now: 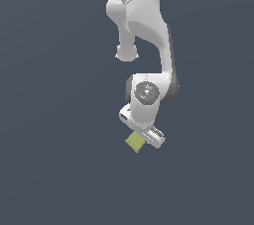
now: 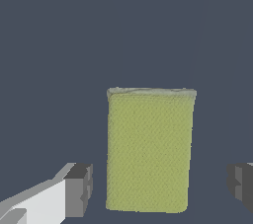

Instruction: Pick up the object and move it to a goal position.

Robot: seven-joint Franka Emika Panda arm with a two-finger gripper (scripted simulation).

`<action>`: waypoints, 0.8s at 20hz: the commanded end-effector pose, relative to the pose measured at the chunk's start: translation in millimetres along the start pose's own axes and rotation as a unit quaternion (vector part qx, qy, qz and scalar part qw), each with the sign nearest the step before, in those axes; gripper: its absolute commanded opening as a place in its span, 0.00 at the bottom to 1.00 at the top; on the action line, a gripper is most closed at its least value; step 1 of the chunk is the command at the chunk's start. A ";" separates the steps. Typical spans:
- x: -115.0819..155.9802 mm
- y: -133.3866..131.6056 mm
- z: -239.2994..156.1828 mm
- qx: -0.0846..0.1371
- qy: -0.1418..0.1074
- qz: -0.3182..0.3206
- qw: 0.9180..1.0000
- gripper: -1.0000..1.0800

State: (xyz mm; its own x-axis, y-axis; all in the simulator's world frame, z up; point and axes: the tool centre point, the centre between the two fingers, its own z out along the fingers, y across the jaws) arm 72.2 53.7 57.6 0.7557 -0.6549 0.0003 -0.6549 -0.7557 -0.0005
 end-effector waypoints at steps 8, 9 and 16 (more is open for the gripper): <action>-0.8 1.2 41.0 0.000 0.000 0.002 1.000 0.96; -0.9 1.0 44.0 0.000 0.000 0.002 1.000 0.96; 0.0 -0.1 47.8 0.000 0.000 0.002 1.000 0.00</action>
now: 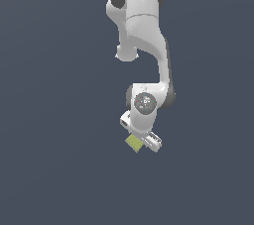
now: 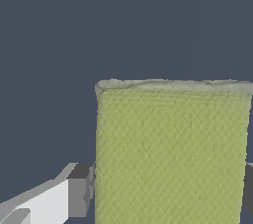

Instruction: Pick up the object and move it to a goal position.

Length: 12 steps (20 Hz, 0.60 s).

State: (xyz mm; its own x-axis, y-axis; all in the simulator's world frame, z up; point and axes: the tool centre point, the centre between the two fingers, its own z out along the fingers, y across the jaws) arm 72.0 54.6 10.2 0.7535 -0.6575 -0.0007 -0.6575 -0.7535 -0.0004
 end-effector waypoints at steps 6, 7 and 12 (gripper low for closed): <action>0.7 0.4 0.4 0.000 0.000 0.000 1.000 0.00; 0.7 0.4 0.4 0.000 0.000 0.000 1.000 0.00; 0.5 0.8 -2.1 0.000 0.000 0.000 1.000 0.00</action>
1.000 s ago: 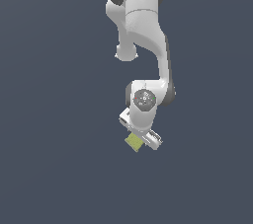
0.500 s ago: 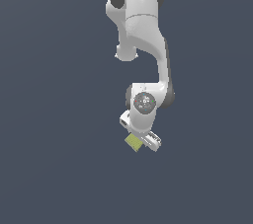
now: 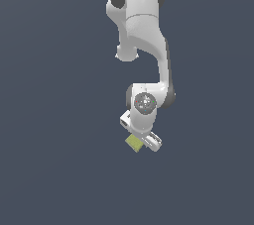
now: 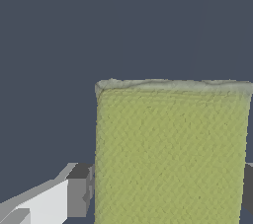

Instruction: Pick up the object and move it to a goal position.

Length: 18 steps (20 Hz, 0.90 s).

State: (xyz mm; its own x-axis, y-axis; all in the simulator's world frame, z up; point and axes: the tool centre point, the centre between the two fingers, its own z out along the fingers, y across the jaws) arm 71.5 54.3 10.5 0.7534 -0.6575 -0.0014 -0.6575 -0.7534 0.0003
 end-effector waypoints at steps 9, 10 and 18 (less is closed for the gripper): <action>3.1 15.8 -31.9 0.001 0.001 0.000 1.000 0.00; 3.8 19.0 -37.6 0.001 0.000 0.000 1.000 0.00; 9.7 53.1 -103.6 0.001 0.000 0.000 1.000 0.00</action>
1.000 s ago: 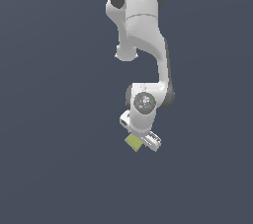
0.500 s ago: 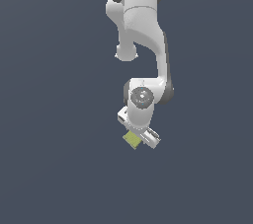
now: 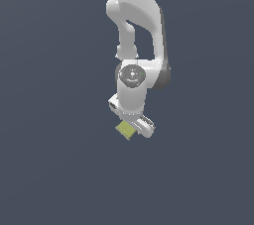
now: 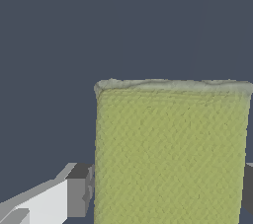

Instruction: Pick up the object and move it to a goal position.

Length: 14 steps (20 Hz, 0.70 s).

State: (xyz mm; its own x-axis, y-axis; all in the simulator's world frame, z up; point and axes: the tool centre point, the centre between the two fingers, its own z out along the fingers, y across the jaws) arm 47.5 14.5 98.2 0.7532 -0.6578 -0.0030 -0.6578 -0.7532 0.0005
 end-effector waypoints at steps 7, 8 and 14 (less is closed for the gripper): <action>9.1 46.4 -91.8 0.001 0.000 0.001 1.000 0.00; 10.2 52.0 -102.9 0.001 0.000 0.001 1.000 0.00; 17.2 85.7 -169.6 0.001 0.000 0.001 1.000 0.00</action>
State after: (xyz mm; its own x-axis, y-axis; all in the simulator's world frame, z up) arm 9.1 -54.0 250.0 0.7519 -0.6593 -0.0029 -0.6593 -0.7518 -0.0016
